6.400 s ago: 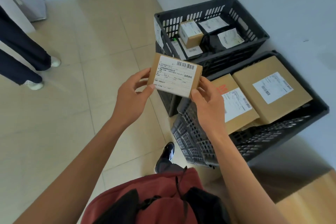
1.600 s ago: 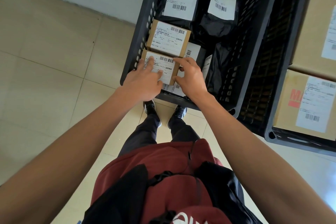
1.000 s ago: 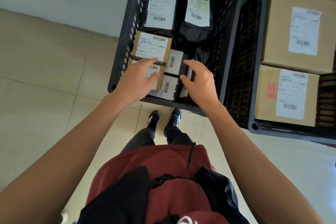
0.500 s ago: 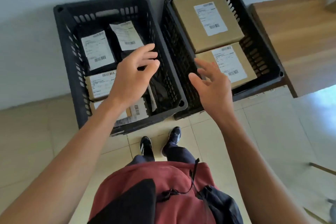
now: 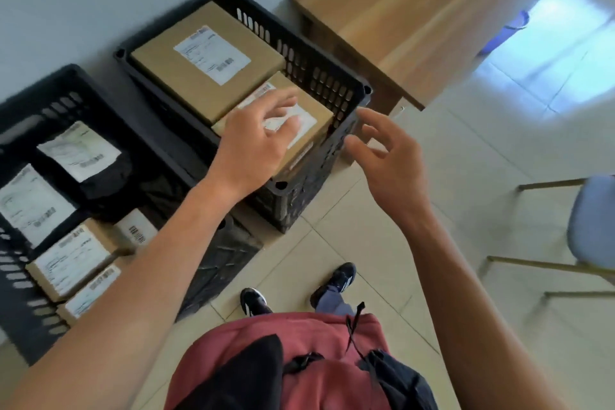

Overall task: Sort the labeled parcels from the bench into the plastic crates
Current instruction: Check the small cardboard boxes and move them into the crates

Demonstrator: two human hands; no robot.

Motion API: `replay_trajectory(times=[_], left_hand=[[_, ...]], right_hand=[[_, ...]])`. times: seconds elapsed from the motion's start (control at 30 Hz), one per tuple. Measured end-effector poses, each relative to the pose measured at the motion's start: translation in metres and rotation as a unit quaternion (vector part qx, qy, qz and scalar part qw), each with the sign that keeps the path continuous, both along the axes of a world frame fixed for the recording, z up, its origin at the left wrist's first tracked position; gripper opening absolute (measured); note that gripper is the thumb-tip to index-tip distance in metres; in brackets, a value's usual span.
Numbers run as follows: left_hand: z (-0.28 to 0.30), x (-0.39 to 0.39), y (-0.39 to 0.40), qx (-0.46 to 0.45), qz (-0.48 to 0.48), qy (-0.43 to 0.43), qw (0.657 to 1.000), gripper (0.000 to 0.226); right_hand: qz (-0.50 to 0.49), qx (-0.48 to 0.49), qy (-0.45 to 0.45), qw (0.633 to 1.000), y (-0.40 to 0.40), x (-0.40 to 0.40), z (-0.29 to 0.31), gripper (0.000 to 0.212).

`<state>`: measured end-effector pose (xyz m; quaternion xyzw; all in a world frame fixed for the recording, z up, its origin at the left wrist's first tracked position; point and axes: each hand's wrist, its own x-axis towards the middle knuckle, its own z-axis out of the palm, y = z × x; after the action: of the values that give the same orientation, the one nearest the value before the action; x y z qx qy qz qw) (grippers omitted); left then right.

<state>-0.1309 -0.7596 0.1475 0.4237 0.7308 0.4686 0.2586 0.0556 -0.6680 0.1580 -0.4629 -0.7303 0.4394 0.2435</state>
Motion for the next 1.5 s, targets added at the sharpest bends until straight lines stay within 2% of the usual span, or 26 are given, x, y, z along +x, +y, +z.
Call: replay_trajectory(times=[0.13, 0.6, 0.97, 1.5], left_hand=[[0.008, 0.043, 0.062, -0.007, -0.052, 0.043, 0.998, 0.039], [0.022, 0.17, 0.221, 0.001, -0.132, 0.046, 0.99, 0.043], [0.014, 0.202, 0.326, -0.015, -0.168, 0.033, 0.985, 0.042], [0.002, 0.207, 0.551, -0.019, -0.21, 0.014, 0.977, 0.048]], right_hand=[[-0.05, -0.001, -0.007, 0.999, 0.044, 0.05, 0.008, 0.049], [-0.11, 0.007, -0.029, 0.993, 0.179, 0.195, 0.021, 0.05], [-0.137, 0.003, -0.042, 0.99, 0.273, 0.231, 0.01, 0.053], [-0.147, 0.005, -0.069, 0.987, 0.485, 0.234, -0.001, 0.053]])
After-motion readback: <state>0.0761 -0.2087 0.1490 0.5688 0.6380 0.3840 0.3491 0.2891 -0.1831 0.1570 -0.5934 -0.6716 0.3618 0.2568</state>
